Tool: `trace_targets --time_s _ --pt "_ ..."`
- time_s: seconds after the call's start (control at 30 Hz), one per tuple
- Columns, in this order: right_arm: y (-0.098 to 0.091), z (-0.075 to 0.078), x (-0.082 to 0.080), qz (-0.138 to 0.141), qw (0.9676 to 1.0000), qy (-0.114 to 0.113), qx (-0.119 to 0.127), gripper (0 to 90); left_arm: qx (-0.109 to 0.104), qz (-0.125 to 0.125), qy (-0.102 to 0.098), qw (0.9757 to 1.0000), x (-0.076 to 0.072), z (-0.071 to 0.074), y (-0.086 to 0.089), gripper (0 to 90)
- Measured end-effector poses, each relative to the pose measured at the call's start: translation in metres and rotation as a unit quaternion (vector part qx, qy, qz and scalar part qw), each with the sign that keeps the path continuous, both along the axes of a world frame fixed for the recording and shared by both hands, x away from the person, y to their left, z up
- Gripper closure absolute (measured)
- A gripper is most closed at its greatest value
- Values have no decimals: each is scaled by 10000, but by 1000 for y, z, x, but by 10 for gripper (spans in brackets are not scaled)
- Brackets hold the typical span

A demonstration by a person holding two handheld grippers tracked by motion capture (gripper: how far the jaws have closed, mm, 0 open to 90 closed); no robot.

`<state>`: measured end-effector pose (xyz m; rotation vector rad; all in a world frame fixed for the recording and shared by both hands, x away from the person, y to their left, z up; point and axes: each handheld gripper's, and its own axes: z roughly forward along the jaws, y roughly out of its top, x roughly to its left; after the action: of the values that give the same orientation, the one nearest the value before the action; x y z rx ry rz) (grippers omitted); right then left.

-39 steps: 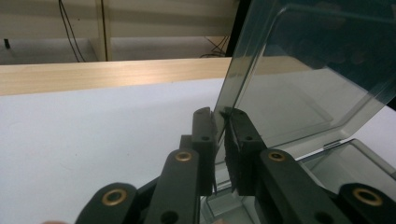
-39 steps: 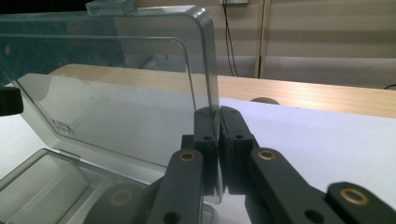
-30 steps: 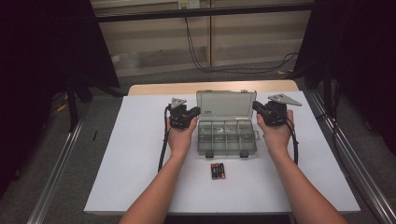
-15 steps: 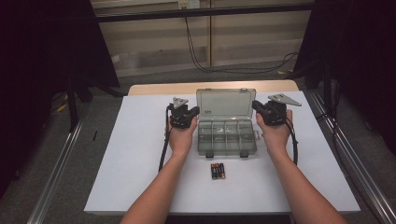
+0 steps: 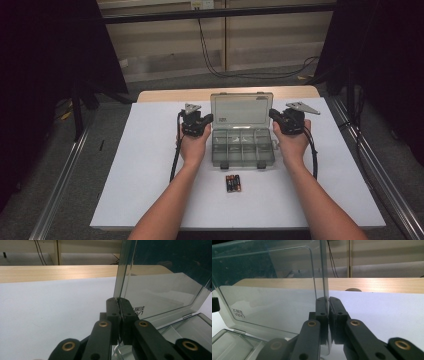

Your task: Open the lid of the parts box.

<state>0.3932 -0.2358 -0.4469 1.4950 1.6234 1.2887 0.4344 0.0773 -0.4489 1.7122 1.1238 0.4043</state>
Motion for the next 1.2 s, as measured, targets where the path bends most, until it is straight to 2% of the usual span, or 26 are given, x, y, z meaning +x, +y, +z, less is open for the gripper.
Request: trace_targets --time_s 0.17,0.3,0.53,0.73,0.87,0.9,0.93,1.07,1.13,1.2 --pt "-1 -3 2 2 10000 38 64 867 63 -22 118 9999 4 2 1 886" --pt "-1 -5 5 0 10000 67 -14 877 -14 -18 159 9999 7 1 1 888" --pt "-1 -4 11 -8 9998 207 -66 889 4 -53 405 9992 14 3 1 889" --pt "-2 -5 19 41 9994 348 -86 894 -86 -57 611 9981 23 2 1 894" --pt "-3 -7 24 62 9989 447 -103 896 -72 -84 742 9972 27 1 2 895" --pt "-3 -7 26 65 9988 489 -79 896 -104 -27 734 9972 28 1 1 895" --pt "-4 -8 27 67 9987 507 -73 896 -36 -54 797 9968 29 1 2 896" --pt "-4 -9 32 94 9980 613 -104 897 -105 -25 935 9956 33 -1 1 897" --pt "-5 -10 35 105 9976 684 -51 897 -148 71 1015 9947 35 -1 0 897" --pt "-6 -11 37 147 9974 707 -76 897 -80 91 1080 9941 36 -1 -1 898"
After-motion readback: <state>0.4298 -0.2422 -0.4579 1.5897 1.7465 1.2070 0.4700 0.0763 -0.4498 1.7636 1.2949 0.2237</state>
